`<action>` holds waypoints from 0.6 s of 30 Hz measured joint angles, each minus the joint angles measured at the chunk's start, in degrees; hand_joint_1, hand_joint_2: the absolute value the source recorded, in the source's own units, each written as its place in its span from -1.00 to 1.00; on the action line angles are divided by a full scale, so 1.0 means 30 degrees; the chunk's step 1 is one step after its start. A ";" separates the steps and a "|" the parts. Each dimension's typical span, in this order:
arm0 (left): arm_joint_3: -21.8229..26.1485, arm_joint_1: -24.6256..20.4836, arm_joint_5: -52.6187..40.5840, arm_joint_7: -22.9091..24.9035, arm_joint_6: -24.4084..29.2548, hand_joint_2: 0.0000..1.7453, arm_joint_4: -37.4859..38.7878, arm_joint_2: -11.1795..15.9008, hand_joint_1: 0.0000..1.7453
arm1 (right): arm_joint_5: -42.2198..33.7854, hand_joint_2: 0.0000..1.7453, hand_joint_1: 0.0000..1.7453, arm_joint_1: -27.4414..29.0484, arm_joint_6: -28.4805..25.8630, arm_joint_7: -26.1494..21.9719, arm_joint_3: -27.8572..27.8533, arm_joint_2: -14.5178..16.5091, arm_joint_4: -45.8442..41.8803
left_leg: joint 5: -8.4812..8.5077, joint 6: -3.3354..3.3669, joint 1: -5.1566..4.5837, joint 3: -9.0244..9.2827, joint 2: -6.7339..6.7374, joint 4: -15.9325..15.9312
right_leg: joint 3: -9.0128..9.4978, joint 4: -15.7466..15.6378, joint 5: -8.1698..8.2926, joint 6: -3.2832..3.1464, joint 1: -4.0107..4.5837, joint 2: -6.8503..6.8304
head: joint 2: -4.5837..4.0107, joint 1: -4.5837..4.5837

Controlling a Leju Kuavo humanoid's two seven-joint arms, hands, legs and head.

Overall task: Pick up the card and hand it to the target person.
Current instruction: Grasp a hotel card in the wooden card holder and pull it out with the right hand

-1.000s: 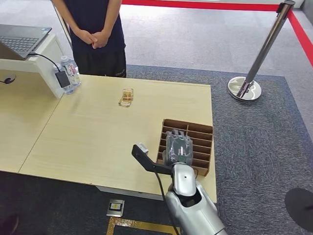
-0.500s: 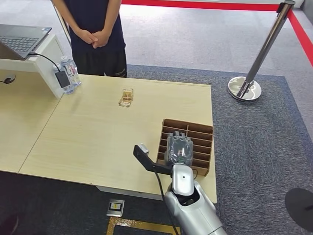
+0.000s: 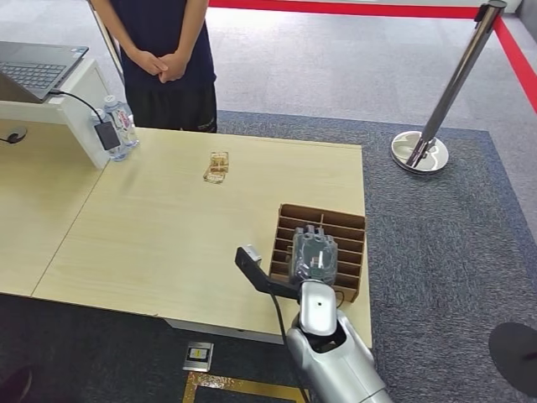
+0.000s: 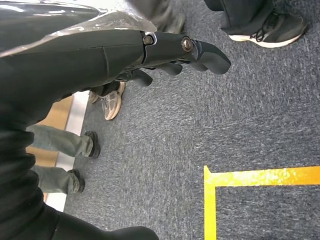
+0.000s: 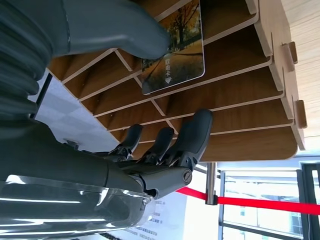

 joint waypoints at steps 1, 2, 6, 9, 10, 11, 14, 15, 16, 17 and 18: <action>-0.0005 0.0000 -0.0023 0.0000 -0.0020 1.00 0.0000 0.0000 -1.00 | 0.0004 1.00 -0.18 0.0020 -0.0002 0.0002 -0.0040 -0.0013 -0.0002 | 0.0000 0.0000 0.0000 -0.0001 0.0000 0.0000 | 0.0000 0.0000 0.0000 0.0000 0.0000 0.0000 | 0.0000 0.0000; -0.0011 0.0000 -0.0053 0.0002 -0.0035 1.00 0.0002 0.0000 -1.00 | 0.0005 1.00 -0.18 0.0040 -0.0002 0.0000 -0.0080 -0.0022 -0.0004 | 0.0000 0.0000 0.0000 -0.0001 0.0000 0.0000 | 0.0000 0.0000 0.0000 0.0000 0.0000 0.0000 | 0.0000 0.0000; -0.0018 0.0000 -0.0104 0.0007 -0.0047 1.00 0.0000 0.0000 -1.00 | 0.0027 1.00 -0.12 0.0118 0.0004 -0.0009 -0.0186 -0.0029 -0.0002 | 0.0000 0.0000 0.0000 -0.0005 0.0000 0.0000 | -0.0002 0.0000 0.0000 0.0000 0.0000 0.0000 | 0.0000 0.0000; -0.0018 0.0000 -0.0100 0.0009 -0.0046 1.00 0.0004 0.0000 -1.00 | 0.0047 1.00 0.02 0.0150 0.0011 -0.0067 -0.0222 -0.0027 0.0004 | 0.0000 0.0000 0.0000 -0.0007 0.0000 0.0000 | -0.0005 0.0000 0.0000 0.0000 0.0000 0.0000 | 0.0000 0.0000; -0.0018 0.0000 -0.0097 0.0016 -0.0046 1.00 0.0004 0.0000 -1.00 | 0.0058 1.00 0.06 0.0160 0.0013 -0.0096 -0.0226 -0.0025 0.0004 | 0.0000 0.0000 0.0000 -0.0007 0.0001 0.0000 | -0.0005 0.0000 0.0000 0.0000 0.0000 0.0000 | 0.0000 0.0000; -0.0018 0.0000 -0.0095 0.0024 -0.0046 1.00 0.0004 0.0000 -1.00 | 0.0069 1.00 0.10 0.0175 0.0013 -0.0120 -0.0228 -0.0024 0.0004 | 0.0000 0.0000 0.0000 -0.0008 0.0001 0.0000 | -0.0005 0.0000 0.0000 0.0000 0.0000 0.0000 | 0.0000 0.0000; -0.0018 0.0000 -0.0091 0.0036 -0.0047 1.00 0.0004 0.0000 -1.00 | 0.0098 1.00 0.14 0.0233 0.0009 -0.0186 -0.0224 -0.0016 0.0002 | 0.0000 0.0000 0.0000 -0.0009 0.0000 0.0000 | -0.0006 0.0000 0.0000 0.0000 0.0000 0.0000 | 0.0000 0.0000; -0.0018 0.0000 -0.0091 0.0036 -0.0047 1.00 0.0004 0.0000 -1.00 | 0.0106 1.00 0.16 0.0250 0.0007 -0.0202 -0.0222 -0.0015 0.0002 | 0.0000 0.0000 0.0000 -0.0009 0.0000 0.0000 | -0.0006 0.0000 0.0000 0.0000 0.0000 0.0000 | 0.0000 0.0000; -0.0018 0.0000 -0.0089 0.0036 -0.0047 1.00 0.0004 0.0000 -1.00 | 0.0113 1.00 0.18 0.0263 0.0006 -0.0215 -0.0220 -0.0013 0.0002 | 0.0000 0.0000 0.0000 -0.0010 0.0000 0.0000 | -0.0006 0.0000 0.0000 0.0000 0.0000 0.0000 | 0.0000 0.0000; -0.0018 0.0001 -0.0086 0.0036 -0.0047 1.00 0.0003 0.0000 -1.00 | 0.0118 1.00 0.20 0.0274 0.0005 -0.0228 -0.0220 -0.0009 0.0004 | 0.0000 0.0000 0.0000 -0.0011 0.0000 0.0000 | -0.0006 0.0000 0.0000 0.0000 0.0000 0.0000 | 0.0000 0.0000; -0.0018 0.0001 -0.0073 0.0038 -0.0047 1.00 0.0004 0.0000 -1.00 | 0.0128 1.00 0.21 0.0282 0.0005 -0.0255 -0.0220 -0.0002 0.0004 | 0.0000 0.0000 0.0000 -0.0012 0.0000 0.0000 | -0.0007 0.0000 0.0000 0.0000 0.0000 0.0000 | 0.0000 0.0000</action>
